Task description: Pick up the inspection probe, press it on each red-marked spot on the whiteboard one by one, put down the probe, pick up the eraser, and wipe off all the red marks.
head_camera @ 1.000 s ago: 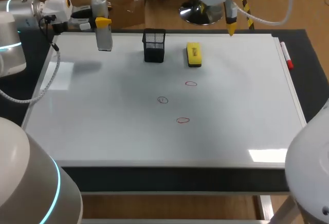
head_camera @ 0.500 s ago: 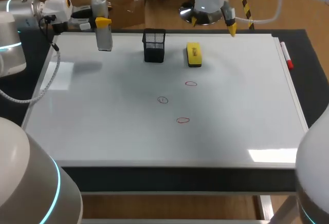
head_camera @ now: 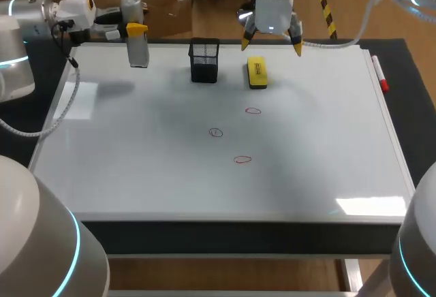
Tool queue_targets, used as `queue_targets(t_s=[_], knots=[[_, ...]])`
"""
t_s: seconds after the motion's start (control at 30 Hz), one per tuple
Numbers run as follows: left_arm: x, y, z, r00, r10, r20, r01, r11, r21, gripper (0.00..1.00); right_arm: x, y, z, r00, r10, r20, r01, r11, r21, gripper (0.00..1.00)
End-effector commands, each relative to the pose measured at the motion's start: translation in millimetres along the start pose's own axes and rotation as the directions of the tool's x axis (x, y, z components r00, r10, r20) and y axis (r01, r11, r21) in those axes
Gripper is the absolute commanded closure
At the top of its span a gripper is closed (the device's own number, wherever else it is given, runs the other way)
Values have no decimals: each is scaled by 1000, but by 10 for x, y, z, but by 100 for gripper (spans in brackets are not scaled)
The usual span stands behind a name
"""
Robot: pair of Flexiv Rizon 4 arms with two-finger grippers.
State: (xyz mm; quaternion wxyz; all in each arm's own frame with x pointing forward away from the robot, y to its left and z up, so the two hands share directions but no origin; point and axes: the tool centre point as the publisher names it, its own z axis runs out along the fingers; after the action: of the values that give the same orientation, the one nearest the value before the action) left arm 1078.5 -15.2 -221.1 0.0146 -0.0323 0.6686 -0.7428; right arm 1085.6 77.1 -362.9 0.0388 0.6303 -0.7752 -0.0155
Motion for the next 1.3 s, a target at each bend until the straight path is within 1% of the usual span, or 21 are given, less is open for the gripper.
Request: queue_targets(t_s=[0.03,0.17,0.23,0.5,0.57,0.7,0.73,0.77,1.0,1.17,1.3], knots=[[-9,-11,-1,1000,0,-3,0,1000,0,100,-28,-3,68,999,-44,2,44,999,5,0],[-9,-11,-1,1000,0,-3,0,1000,0,100,-66,-1,132,996,-88,-10,87,996,-5,0],[-9,-11,-1,1000,0,-3,0,1000,0,100,-84,-1,156,995,-103,9,103,995,-5,0],[-9,-11,-1,1000,0,-3,0,1000,0,100,-142,35,322,994,-105,23,105,994,-32,0],[-9,-11,-1,1000,0,-3,0,1000,0,100,-161,62,368,993,-119,16,120,992,-29,0],[-9,-11,-1,1000,0,-3,0,1000,0,100,-175,84,445,991,-130,-12,130,990,-49,0],[-9,-11,-1,1000,0,-3,0,1000,0,100,-180,88,463,990,-141,-31,139,989,-49,0],[-9,-11,-1,1000,0,-3,0,1000,0,100,-188,91,473,989,-142,-33,141,989,-47,0],[-9,-11,-1,1000,0,-3,0,1000,0,100,-192,82,543,989,-145,-16,144,988,-54,0],[-9,-11,-1,1000,0,-3,0,1000,0,100,-190,64,574,986,-168,-2,168,985,-38,0],[-9,-11,-1,1000,0,-3,0,1000,0,100,-197,56,607,983,-183,-8,182,983,-35,0]])
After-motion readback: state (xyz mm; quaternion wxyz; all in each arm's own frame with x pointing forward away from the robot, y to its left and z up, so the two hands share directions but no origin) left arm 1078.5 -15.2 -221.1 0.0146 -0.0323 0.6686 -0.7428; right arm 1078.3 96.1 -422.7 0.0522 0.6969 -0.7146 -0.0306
